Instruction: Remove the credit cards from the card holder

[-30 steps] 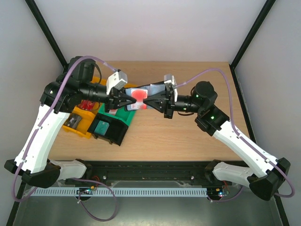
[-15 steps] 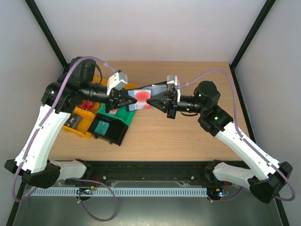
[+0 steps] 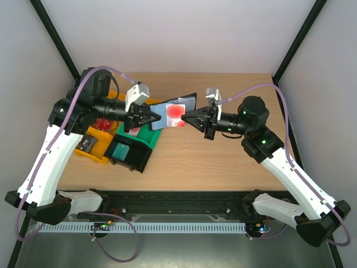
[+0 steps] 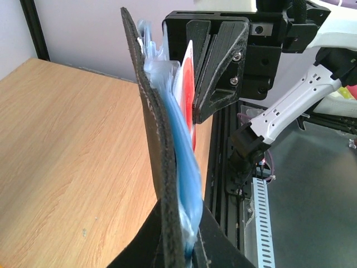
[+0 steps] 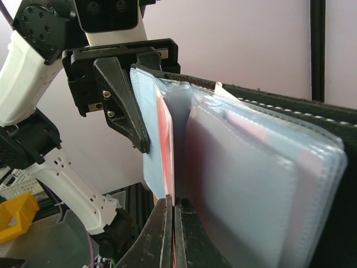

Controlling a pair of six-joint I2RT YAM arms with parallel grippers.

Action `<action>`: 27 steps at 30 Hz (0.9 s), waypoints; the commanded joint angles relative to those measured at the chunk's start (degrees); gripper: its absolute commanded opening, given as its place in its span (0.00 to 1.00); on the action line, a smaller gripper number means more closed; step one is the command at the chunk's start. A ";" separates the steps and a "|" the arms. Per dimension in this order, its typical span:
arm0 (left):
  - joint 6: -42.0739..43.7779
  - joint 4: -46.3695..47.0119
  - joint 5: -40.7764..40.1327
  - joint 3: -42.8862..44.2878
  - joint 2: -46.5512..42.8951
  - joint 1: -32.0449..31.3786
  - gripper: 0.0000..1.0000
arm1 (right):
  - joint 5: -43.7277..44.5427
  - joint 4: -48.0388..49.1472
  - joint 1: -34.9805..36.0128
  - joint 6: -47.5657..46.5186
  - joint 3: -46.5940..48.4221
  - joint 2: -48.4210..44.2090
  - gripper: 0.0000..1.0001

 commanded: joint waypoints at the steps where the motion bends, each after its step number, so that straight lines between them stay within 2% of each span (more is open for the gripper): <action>1: -1.91 1.45 0.08 -0.33 -1.21 0.49 0.02 | 0.44 0.38 -0.65 0.06 0.91 -0.61 0.02; 4: -5.76 4.42 -5.47 -0.91 -1.83 2.60 0.02 | 0.96 0.51 -2.06 1.38 0.72 -1.48 0.02; 9: -14.03 10.17 -29.01 -4.14 -3.13 11.09 0.02 | 6.48 0.80 -6.55 5.96 0.47 -1.22 0.02; 14: -16.76 10.82 -42.19 -4.93 -2.34 21.53 0.02 | 13.89 5.82 -8.70 16.48 1.20 4.40 0.02; 17: -17.43 12.18 -43.55 -5.94 -1.13 23.84 0.02 | 19.54 7.32 -8.73 20.88 3.77 9.71 0.01; 20: -17.28 11.06 -40.55 -3.13 2.19 25.13 0.02 | 21.57 10.62 -8.73 26.10 6.78 14.21 0.02; 23: -15.80 10.20 -37.09 0.39 5.83 27.49 0.02 | 21.83 9.26 -8.73 31.77 12.87 19.06 0.02; 25: -14.71 9.56 -35.92 1.58 7.59 29.43 0.02 | 21.52 9.32 -8.73 38.41 14.91 21.77 0.02; 27: -12.69 6.84 -34.41 3.43 9.61 31.33 0.02 | 22.60 13.79 -8.30 48.53 12.42 23.76 0.02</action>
